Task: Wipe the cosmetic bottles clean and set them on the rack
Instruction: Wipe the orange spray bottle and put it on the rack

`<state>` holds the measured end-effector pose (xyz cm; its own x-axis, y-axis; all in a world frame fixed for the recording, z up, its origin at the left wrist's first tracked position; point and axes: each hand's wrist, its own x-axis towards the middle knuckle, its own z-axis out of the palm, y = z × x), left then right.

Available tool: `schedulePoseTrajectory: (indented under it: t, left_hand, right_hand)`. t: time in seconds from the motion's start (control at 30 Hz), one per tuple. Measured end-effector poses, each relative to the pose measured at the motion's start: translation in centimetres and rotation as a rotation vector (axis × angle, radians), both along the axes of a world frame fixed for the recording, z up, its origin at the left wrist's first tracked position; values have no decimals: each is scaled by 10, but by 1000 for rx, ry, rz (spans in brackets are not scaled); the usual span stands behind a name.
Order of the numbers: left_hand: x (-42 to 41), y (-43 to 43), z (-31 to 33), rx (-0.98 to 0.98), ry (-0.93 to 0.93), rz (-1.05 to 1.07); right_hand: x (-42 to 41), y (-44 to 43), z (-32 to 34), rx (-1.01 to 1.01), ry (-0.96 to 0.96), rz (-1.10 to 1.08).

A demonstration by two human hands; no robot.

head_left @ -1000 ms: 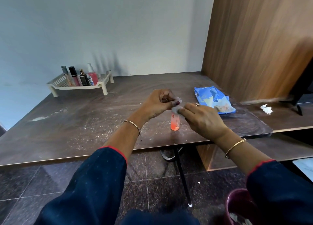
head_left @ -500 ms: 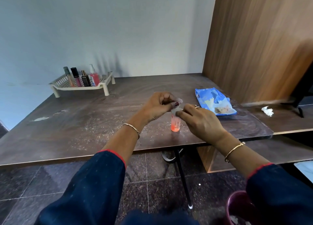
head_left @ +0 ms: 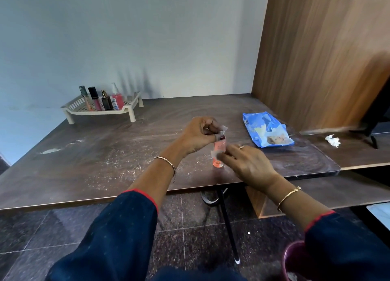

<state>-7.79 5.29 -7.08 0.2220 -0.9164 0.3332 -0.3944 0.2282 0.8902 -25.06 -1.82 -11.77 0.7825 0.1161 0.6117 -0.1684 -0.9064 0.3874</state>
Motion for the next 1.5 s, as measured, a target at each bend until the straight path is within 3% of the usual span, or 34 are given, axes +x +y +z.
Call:
schedulePoseTrajectory:
  t: [0.17, 0.4, 0.53, 0.6, 0.77, 0.83, 1.07, 1.3, 1.37, 1.5]
  left_hand:
    - [1, 2, 1, 18, -10, -14]
    - [-1, 2, 0, 6, -13, 22]
    - [-1, 4, -1, 16, 32, 9]
    - [-2, 4, -2, 17, 39, -1]
    - [-4, 5, -2, 10, 99, -25]
    - [-2, 5, -2, 13, 107, -32]
    - [0, 8, -3, 34, 140, -60]
    - [-6, 6, -3, -19, 157, -1]
    - [-8, 5, -4, -42, 153, 15]
    - [-8, 3, -7, -50, 133, 11]
  right_hand:
    - [2, -3, -3, 5, 193, -12]
    - [2, -3, 28, -25, -154, -17]
    - [-5, -9, -3, -40, 130, 32]
    - [-8, -12, -6, -3, 181, 16]
    - [-4, -8, 23, 23, -161, -7]
    - [-1, -5, 24, 8, -197, 12]
    - [2, -6, -10, -130, 169, 34]
    - [14, 15, 10, -165, -205, -134]
    - [16, 19, 3, -179, -153, -157]
    - [11, 5, -11, -148, 142, -54]
